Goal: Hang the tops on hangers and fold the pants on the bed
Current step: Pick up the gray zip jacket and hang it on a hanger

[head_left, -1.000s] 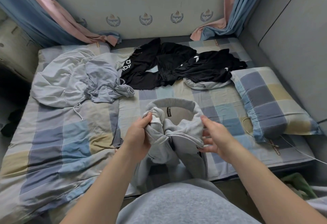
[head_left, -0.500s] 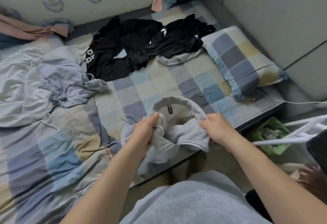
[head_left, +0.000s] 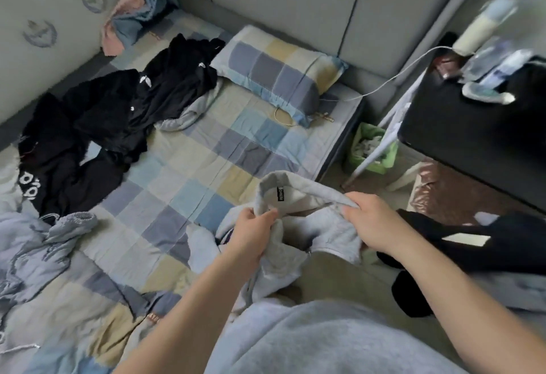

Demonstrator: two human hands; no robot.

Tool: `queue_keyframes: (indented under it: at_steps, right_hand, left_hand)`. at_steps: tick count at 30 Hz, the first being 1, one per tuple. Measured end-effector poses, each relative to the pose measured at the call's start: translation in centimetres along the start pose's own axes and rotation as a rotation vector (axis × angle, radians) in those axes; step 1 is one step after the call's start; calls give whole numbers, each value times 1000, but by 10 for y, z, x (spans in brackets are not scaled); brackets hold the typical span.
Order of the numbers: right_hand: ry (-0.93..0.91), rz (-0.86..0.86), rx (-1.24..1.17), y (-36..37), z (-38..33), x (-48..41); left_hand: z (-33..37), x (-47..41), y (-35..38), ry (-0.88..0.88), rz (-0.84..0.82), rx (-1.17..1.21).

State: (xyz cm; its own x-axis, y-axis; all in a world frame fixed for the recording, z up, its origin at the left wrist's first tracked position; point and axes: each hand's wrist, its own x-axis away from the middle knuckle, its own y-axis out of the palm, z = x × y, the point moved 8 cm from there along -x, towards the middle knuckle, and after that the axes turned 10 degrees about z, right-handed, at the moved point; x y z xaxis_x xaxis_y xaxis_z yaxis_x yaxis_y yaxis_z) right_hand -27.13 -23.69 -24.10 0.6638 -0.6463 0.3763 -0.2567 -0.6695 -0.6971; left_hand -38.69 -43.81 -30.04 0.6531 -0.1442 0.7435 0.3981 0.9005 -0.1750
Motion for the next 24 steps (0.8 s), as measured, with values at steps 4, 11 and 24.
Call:
queue_keyframes:
  at_steps: [4,11,24]
  right_hand:
    - [159,24,-13,-26,77,52]
    - [281,171,-118,-49,226,181]
    - [529,761,-349,-133,410,397]
  left_hand:
    - [-26,62,48,0,-136,-142]
    - [-97,188,131,74,-417,-283]
    - [-190,361,273,230,-741,-612]
